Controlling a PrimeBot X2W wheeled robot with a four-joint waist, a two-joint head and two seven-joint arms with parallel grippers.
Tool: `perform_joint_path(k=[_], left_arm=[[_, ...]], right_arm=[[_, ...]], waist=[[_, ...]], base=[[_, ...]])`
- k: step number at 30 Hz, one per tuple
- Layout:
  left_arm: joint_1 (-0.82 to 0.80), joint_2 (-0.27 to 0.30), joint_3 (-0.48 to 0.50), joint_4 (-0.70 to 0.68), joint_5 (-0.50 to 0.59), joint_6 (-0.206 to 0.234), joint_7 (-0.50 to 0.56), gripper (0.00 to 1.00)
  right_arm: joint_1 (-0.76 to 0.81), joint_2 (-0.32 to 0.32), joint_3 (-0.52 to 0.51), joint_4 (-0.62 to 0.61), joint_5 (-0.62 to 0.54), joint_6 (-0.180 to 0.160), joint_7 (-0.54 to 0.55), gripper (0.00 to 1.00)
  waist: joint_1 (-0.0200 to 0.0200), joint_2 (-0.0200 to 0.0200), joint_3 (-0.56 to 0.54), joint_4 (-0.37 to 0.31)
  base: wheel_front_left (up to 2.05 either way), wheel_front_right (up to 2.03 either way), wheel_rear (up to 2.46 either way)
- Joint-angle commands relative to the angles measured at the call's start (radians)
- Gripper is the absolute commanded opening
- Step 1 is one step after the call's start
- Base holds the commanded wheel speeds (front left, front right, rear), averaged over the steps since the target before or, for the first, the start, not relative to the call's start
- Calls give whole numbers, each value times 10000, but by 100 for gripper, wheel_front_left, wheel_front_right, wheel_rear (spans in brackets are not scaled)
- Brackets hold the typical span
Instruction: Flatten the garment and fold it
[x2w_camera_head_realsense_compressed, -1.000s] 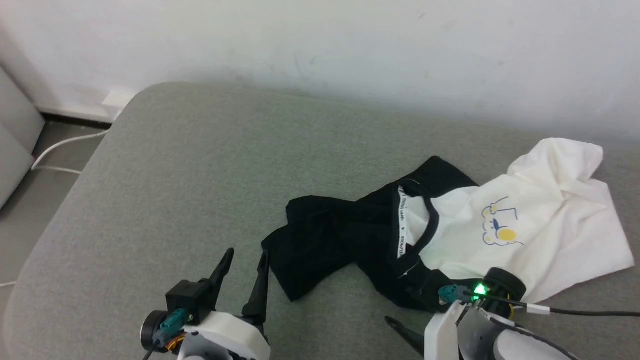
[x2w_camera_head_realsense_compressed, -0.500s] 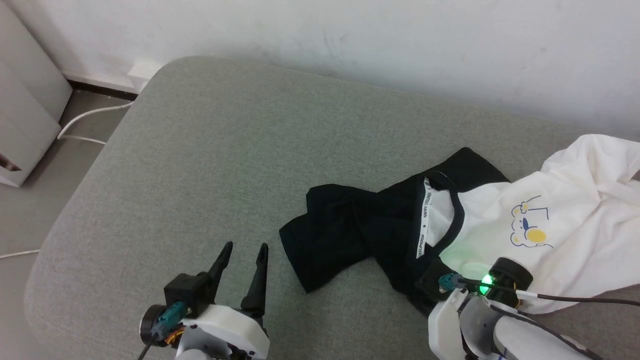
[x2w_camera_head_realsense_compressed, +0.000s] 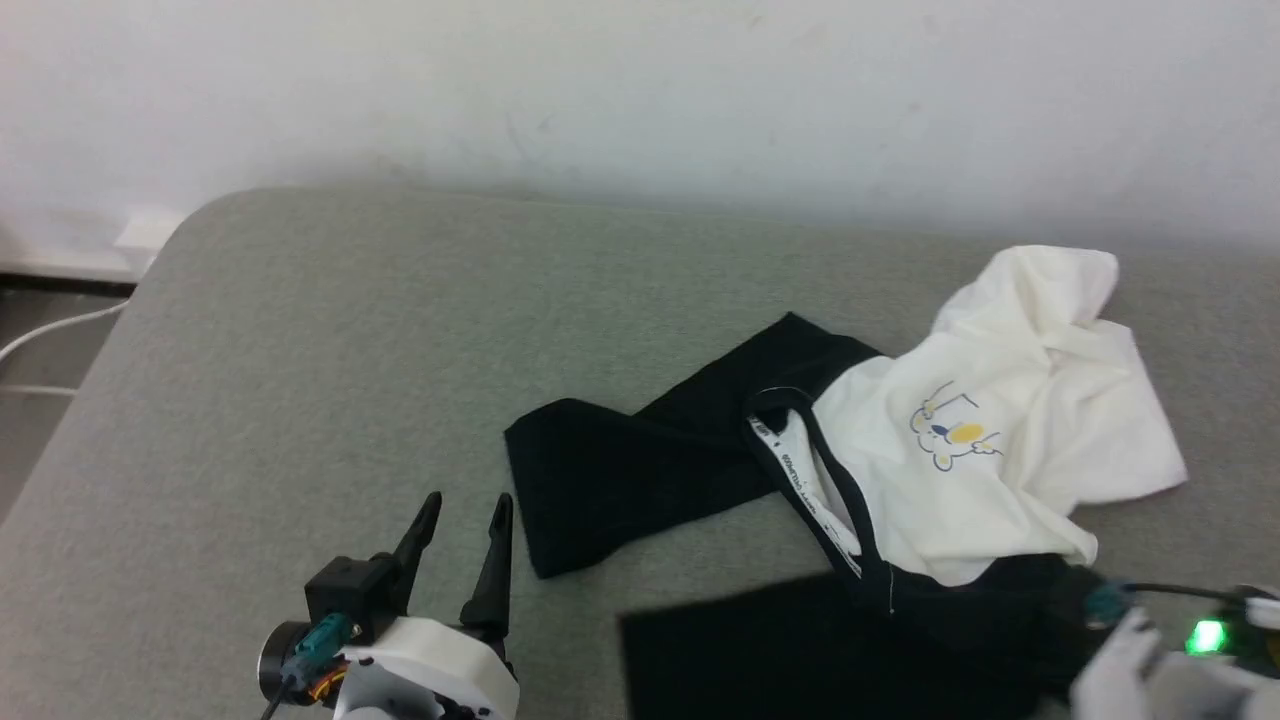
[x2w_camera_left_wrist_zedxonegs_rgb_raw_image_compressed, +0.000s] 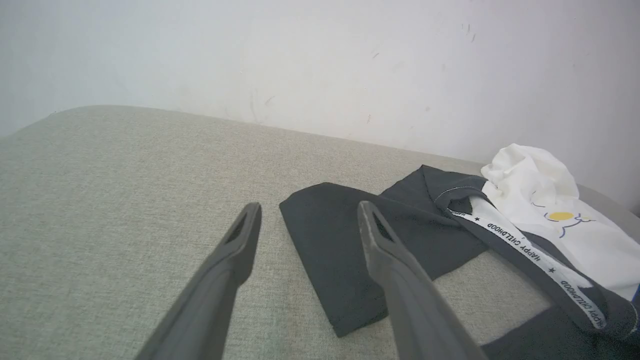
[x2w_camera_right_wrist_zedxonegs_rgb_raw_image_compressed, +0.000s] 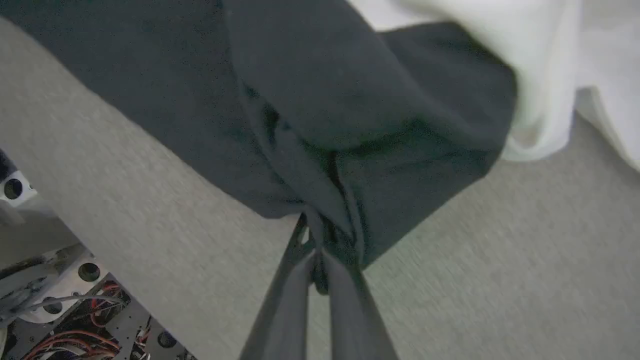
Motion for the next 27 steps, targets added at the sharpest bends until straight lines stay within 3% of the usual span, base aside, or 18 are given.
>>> perform_joint_path(k=[1, 4, 6, 8, 11, 12, 13, 18, 27], left_arm=[[95, 6, 48, -43, 77, 12, -47, 100], [65, -31, 12, -58, 131, -16, -47, 100], [13, -58, -25, -48, 169, -29, -47, 100], [-45, -95, -67, -12, 189, -46, -47, 100], [-113, -141, -144, 66, 201, -80, -47, 100], [-127, -146, -178, 103, 203, -97, -45, 100], [-141, -145, -211, 137, 204, -114, -31, 100], [-239, -34, -321, 274, 188, -183, 244, 100], [-712, 321, -85, 857, -153, 140, 1936, 100]], right_arm=[[259, -465, -284, -123, 145, -21, 253, 0], [623, -1505, -1072, -19, 29, -21, 664, 0], [798, -1772, -1696, 341, -85, -21, 632, 0], [939, -1818, -2177, 782, -416, -21, 571, 0], [1067, -1310, -2935, 1349, -913, -21, 398, 0], [1098, -1057, -3155, 1502, -1099, -21, 209, 43], [1112, -735, -3374, 1571, -1251, -21, -1, 100], [1193, 748, -4718, 1184, -1477, -21, -695, 100], [1858, 3231, -7136, -1828, -1885, -21, -1282, 100]], waist=[[0, 0, -408, -827], [0, 0, -406, -1027], [0, 0, -382, -1095], [0, 0, -354, -1123], [0, 0, -321, -1153], [0, 0, -312, -1167], [0, 0, -300, -1184], [0, 0, -231, -1341], [0, 0, 186, -1861]], base=[[0, 0, 0], [0, 0, 0], [0, 0, 0], [0, 0, 0], [0, 0, 0], [0, 0, 0], [0, 0, 0], [0, 0, 0], [0, 0, 0]])
